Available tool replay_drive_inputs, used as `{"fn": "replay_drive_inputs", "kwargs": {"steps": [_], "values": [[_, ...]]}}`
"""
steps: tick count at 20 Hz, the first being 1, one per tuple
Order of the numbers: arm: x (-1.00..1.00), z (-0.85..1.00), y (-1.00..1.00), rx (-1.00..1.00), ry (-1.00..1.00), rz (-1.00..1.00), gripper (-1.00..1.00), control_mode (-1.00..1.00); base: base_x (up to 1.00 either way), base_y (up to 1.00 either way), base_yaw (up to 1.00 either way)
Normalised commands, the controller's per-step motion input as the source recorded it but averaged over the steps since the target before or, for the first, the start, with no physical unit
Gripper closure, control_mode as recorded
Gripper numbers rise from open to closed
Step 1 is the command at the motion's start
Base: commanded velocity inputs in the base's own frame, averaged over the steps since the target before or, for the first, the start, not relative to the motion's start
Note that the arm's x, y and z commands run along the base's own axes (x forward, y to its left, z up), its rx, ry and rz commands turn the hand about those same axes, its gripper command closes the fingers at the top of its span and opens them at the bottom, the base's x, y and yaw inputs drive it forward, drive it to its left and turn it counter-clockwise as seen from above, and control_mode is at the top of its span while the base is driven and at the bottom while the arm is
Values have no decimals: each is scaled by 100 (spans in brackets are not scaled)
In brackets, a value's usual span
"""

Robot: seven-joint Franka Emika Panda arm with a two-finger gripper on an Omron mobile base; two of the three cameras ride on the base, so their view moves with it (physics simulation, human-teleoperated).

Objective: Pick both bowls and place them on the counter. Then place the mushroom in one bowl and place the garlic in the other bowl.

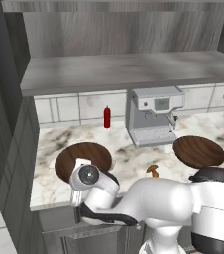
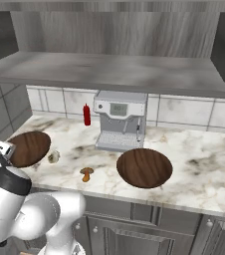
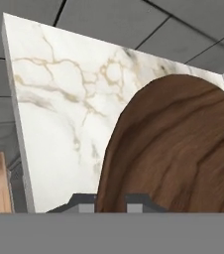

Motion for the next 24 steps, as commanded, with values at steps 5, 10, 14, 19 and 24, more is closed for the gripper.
{"fn": "replay_drive_inputs", "kwargs": {"steps": [5,10,14,19,24], "values": [[6,0,27,0,1,0,100,-100,0,0,0],[19,-2,3,0,3,0,100,-100,0,0,0],[25,-10,0,0,1,0,100,-100,0,0,0],[14,-18,0,0,2,0,100,-100,0,0,0],[1,-23,10,0,5,0,-100,-100,0,0,0]]}}
